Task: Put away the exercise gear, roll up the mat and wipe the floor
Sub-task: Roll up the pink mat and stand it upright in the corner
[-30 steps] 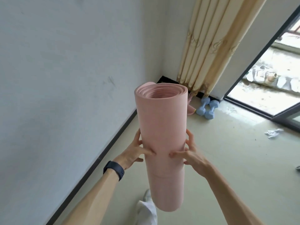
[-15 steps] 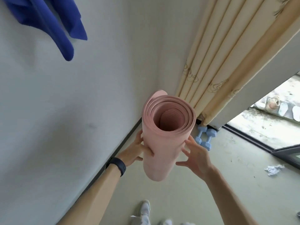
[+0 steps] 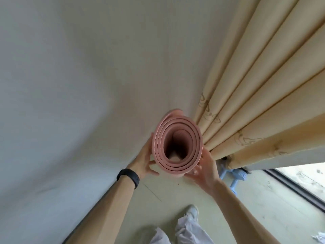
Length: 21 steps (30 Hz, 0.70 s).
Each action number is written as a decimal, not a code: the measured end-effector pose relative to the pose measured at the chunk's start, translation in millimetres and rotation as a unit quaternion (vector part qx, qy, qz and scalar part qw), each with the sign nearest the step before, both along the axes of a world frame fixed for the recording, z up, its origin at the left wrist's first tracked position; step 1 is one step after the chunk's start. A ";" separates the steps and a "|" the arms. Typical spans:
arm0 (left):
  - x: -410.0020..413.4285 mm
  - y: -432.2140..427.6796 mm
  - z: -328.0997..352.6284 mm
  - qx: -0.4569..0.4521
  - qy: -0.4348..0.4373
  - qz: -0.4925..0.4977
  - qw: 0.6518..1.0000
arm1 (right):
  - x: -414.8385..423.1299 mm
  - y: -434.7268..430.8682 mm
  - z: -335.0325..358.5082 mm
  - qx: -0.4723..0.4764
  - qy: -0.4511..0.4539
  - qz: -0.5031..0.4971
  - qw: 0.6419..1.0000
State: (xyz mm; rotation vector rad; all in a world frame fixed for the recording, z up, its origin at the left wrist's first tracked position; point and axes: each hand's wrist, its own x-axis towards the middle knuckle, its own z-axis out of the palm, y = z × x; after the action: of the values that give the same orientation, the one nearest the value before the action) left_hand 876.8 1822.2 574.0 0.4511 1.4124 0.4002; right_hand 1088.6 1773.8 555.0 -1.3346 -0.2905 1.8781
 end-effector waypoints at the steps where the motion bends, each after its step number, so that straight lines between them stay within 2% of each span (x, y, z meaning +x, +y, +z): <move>1: 4.9 16.2 -12.6 -0.011 0.003 0.016 1.000 | 2.7 17.5 -12.7 -0.003 0.006 0.007 1.000; 9: 20.1 122.0 -104.0 0.008 0.005 0.030 1.000 | 9.6 131.3 -119.1 -0.039 -0.036 0.010 0.999; 13: 10.4 157.2 -150.3 0.011 0.040 -0.013 0.999 | -1.9 176.3 -156.3 -0.039 -0.182 0.038 0.982; 15: 11.5 165.5 -164.6 0.027 0.045 -0.017 0.998 | -18.1 193.1 -161.8 -0.032 -0.193 0.080 0.977; 18: 18.9 185.5 -168.6 0.078 0.105 0.028 0.991 | -32.5 218.2 -164.6 0.006 -0.257 0.072 0.964; 21: 22.3 196.6 -164.6 0.137 0.178 0.001 0.975 | -32.1 229.2 -156.7 0.030 -0.349 0.083 0.933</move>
State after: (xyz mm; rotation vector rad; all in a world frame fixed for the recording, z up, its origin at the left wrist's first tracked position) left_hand 899.1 2018.7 409.4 0.7748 1.7114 0.5376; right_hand 1056.5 2002.9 398.4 -1.9493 -0.8342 1.4385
